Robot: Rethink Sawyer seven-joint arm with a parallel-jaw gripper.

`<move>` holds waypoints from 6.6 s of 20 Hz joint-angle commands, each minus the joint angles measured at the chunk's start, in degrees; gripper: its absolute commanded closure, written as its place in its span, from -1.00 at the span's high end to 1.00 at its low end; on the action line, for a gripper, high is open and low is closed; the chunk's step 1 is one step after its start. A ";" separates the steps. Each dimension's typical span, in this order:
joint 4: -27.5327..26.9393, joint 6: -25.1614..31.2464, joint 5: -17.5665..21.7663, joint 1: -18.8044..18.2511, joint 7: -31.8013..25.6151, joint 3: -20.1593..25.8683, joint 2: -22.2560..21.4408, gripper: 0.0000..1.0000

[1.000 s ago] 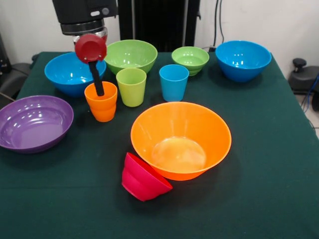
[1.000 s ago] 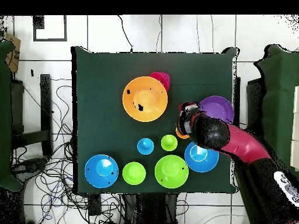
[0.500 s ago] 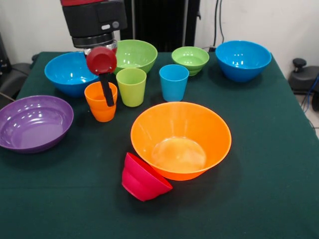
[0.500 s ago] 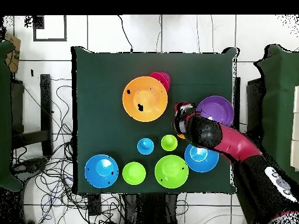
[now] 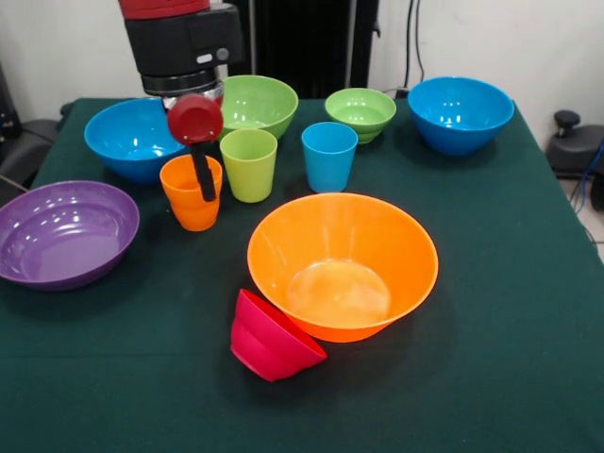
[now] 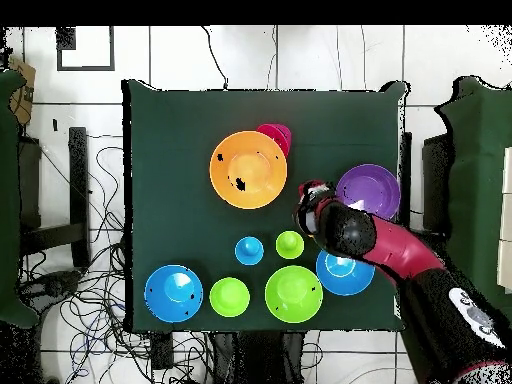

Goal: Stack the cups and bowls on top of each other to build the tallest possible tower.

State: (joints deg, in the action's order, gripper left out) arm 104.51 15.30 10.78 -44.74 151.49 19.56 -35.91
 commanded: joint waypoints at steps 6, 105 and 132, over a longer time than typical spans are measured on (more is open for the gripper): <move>1.53 16.37 3.28 1.72 -6.90 -6.31 -14.46 1.00; 9.67 8.04 -0.88 9.10 5.63 -5.78 -8.90 1.00; 3.53 -6.26 -5.85 19.81 5.79 -17.16 4.73 1.00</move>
State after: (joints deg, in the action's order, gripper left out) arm 110.80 10.99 7.34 -25.01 151.49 1.79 -34.22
